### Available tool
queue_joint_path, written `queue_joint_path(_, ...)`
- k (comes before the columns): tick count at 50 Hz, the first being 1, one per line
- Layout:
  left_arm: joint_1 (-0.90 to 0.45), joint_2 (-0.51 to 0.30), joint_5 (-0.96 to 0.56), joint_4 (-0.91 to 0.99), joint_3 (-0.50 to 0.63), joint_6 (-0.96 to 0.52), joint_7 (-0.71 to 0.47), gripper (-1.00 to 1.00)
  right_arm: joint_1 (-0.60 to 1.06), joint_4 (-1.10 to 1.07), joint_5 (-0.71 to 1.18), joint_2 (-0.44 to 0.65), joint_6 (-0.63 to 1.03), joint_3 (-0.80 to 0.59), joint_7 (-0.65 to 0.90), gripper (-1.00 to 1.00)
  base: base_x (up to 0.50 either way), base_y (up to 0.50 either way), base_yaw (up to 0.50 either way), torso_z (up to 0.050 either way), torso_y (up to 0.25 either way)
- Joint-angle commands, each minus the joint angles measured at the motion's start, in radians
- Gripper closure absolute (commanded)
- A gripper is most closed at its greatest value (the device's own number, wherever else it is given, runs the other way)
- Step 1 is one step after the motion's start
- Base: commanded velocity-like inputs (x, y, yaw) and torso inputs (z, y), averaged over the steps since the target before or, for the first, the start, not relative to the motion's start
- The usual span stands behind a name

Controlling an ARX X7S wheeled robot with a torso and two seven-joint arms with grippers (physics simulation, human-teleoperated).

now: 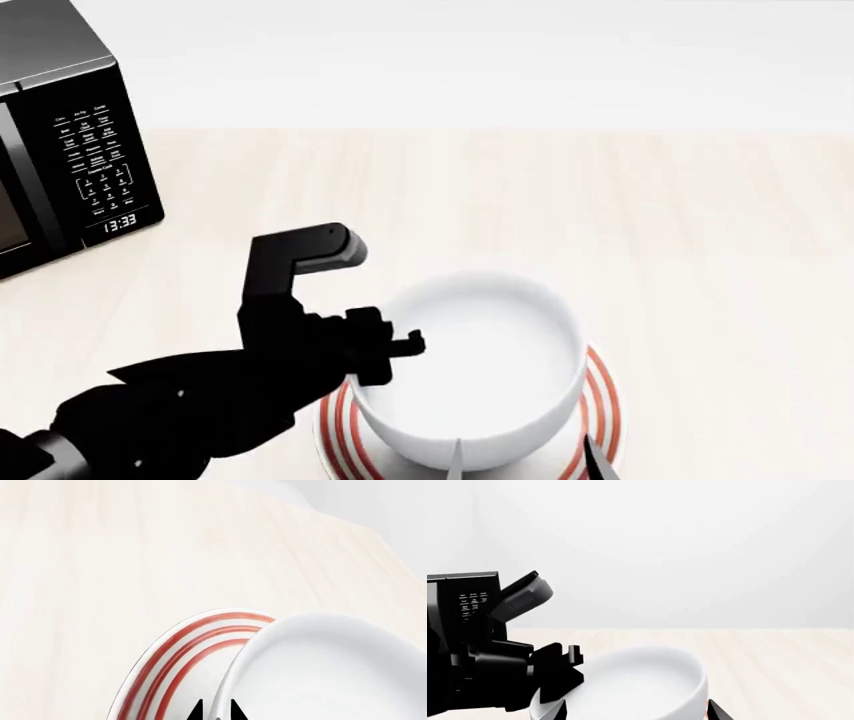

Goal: Pick up the white bowl and put it on the plate.

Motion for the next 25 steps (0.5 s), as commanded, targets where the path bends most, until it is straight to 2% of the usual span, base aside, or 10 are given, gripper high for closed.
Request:
queue_joint_path(1, -0.002, 0.021, 0.007, 0.003, -0.049, -0.002, 0.044, 1.0, 0.003, 0.004, -0.021, -0.018, -0.001, 0.019, -0.023, -1.0, 0.0, 0.0, 0.0, 0.0, 0.0)
queue_joint_path(10, 0.003, 0.021, 0.012, 0.012, -0.05, -0.004, 0.032, 1.0, 0.003, 0.002, -0.021, -0.016, -0.003, 0.017, -0.022, -1.0, 0.0, 0.0, 0.0, 0.0, 0.001)
queue_joint_path(11, 0.003, 0.021, 0.011, 0.01, -0.051, -0.003, 0.03, -1.0, 0.004, 0.002, -0.02, -0.016, -0.003, 0.017, -0.023, -1.0, 0.0, 0.0, 0.0, 0.0, 0.0)
queue_joint_path(25, -0.002, 0.021, 0.02, 0.004, -0.046, 0.016, 0.02, -1.0, 0.007, 0.012, -0.013, -0.015, -0.009, 0.016, -0.025, -1.0, 0.0, 0.0, 0.0, 0.0, 0.0)
